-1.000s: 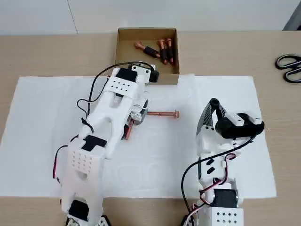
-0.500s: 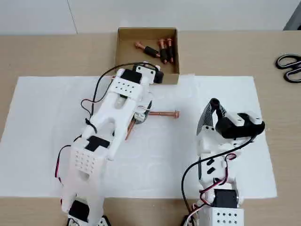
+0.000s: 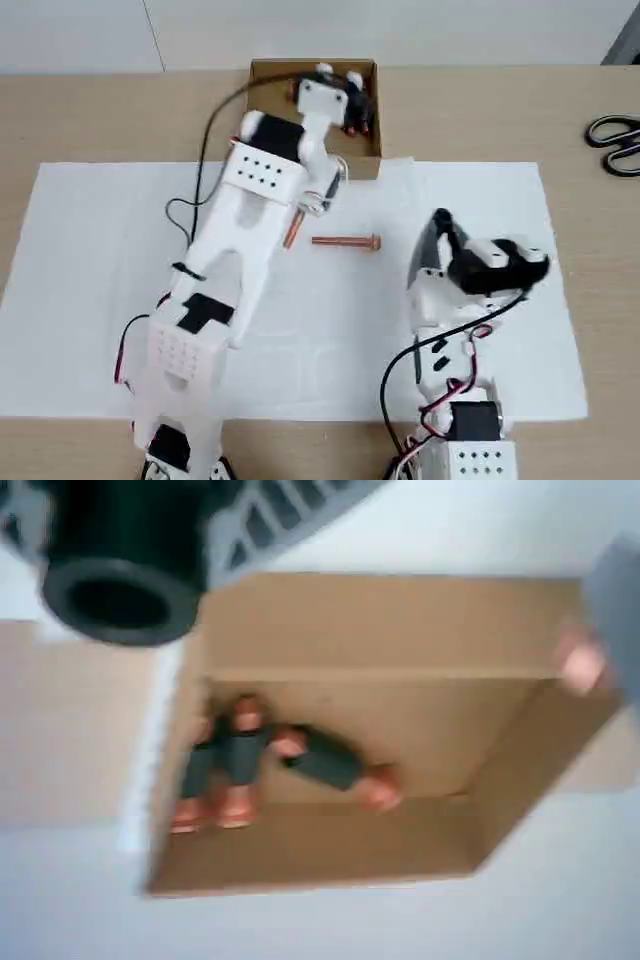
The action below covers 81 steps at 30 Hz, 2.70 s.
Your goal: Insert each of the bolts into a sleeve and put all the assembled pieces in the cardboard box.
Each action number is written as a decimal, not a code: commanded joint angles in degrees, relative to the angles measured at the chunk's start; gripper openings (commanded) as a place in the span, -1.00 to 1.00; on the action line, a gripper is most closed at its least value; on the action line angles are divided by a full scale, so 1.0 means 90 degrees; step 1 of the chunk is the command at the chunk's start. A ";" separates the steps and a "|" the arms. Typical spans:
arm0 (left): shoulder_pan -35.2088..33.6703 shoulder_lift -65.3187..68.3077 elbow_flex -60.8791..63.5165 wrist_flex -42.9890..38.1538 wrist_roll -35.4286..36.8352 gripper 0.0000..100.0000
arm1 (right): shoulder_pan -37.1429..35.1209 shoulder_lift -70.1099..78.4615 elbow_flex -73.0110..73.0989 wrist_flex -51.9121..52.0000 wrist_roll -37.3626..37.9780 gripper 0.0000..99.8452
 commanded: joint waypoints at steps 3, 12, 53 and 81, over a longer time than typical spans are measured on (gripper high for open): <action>-0.0029 -0.1446 -0.0298 0.0098 0.0283 -0.99 | -0.1070 -0.0151 0.0029 0.0005 0.0059 -0.99; -0.0010 -0.3253 -0.0298 0.0078 0.0654 -0.99 | -0.1451 -0.0142 0.0029 0.0005 0.1553 -0.99; -0.0283 -1.1702 1.0105 -0.7531 0.1963 -0.99 | -0.2623 -0.0151 0.0029 -0.0552 0.2794 -0.99; 0.1358 -1.0315 1.0408 -0.8107 0.0391 -0.99 | -0.2584 -0.0151 0.0029 -0.1226 0.1983 -0.99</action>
